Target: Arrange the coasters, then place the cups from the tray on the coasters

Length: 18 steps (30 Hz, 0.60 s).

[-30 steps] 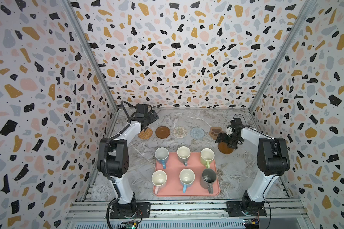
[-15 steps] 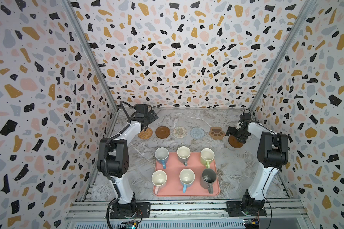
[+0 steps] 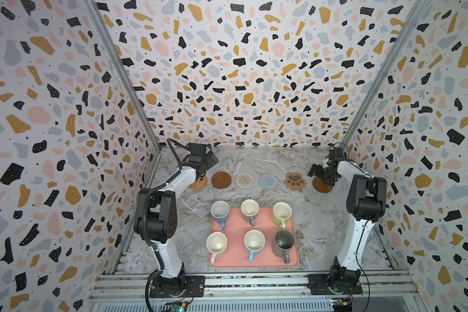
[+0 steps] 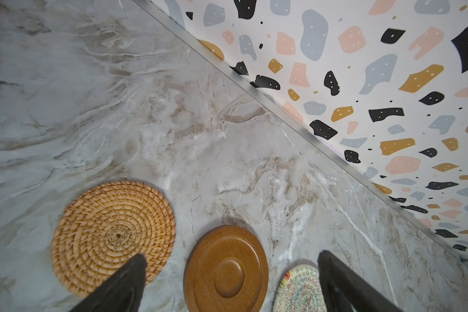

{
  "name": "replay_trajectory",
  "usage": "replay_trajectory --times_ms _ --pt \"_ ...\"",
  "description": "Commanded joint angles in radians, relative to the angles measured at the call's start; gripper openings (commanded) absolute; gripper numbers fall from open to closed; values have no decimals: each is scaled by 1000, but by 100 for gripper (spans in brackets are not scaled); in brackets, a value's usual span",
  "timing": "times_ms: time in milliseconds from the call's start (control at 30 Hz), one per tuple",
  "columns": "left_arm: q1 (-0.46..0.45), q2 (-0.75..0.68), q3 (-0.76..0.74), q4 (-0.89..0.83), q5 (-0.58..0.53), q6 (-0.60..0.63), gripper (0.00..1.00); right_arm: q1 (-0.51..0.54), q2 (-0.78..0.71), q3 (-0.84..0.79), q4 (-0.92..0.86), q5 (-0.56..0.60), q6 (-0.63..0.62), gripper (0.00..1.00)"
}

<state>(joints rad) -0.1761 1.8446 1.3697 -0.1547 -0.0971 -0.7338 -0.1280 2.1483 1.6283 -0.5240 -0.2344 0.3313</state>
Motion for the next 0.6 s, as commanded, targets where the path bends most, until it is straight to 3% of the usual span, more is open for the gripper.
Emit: replay_trajectory --times_ms 0,400,567 --pt "-8 -39 -16 30 -24 -13 100 -4 30 -8 -44 -24 -18 99" --pt "-11 -37 -12 37 -21 -9 100 -5 -83 13 -62 -108 -26 99" --pt "-14 -42 -27 47 -20 -10 100 -1 -120 39 -37 -225 -8 99"
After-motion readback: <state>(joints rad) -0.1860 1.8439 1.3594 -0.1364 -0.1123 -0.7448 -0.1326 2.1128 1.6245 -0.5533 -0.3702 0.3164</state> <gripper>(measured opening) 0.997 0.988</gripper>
